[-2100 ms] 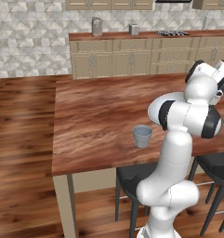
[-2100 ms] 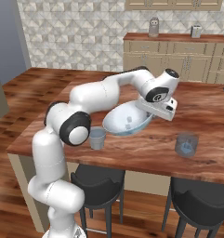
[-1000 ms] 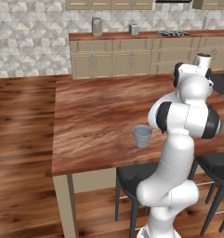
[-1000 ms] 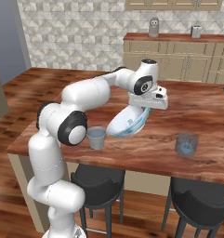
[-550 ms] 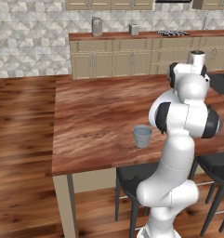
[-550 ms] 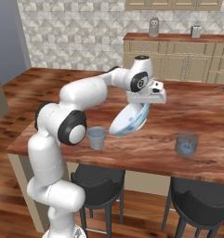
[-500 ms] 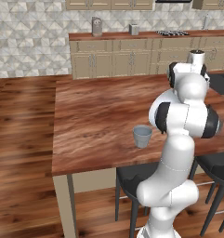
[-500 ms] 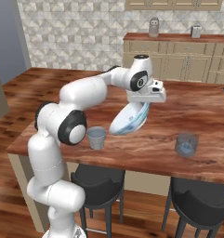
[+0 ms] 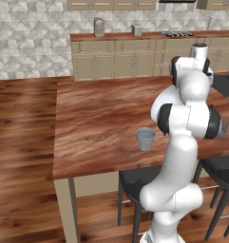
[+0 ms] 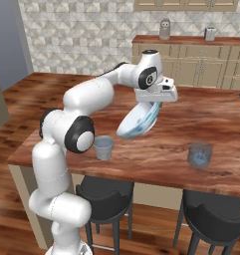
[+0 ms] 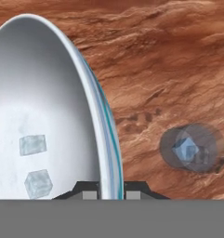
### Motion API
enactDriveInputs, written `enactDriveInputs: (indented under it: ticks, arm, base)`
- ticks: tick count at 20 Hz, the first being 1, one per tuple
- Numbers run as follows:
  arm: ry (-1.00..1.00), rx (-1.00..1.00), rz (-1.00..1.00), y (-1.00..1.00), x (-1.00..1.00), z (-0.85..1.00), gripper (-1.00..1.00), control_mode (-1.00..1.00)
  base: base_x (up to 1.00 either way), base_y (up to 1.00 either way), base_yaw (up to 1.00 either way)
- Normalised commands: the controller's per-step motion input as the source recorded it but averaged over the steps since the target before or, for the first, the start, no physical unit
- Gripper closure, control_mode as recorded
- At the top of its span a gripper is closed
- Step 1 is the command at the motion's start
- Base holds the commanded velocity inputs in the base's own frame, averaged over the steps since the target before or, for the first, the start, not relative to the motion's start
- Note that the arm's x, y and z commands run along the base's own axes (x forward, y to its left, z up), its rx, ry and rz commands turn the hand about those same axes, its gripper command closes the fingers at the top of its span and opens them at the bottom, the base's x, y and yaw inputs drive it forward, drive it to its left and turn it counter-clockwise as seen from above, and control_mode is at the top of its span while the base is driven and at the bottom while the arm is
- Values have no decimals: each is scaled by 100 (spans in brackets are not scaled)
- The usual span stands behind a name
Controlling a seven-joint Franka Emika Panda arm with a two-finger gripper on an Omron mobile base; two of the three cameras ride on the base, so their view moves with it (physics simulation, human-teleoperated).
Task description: There are four ice cubes in the ice bowl. Place two ice cubes in each glass of water.
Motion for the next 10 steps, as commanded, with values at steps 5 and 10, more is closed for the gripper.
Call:
enactDriveInputs:
  ticks: [5, 10]
  arm:
    - [0, 0, 0, 21, 5, 0, 100, -100]
    - [0, 0, 0, 22, 0, 0, 100, -100]
  base:
    - [0, 0, 0]
    - [0, 0, 0]
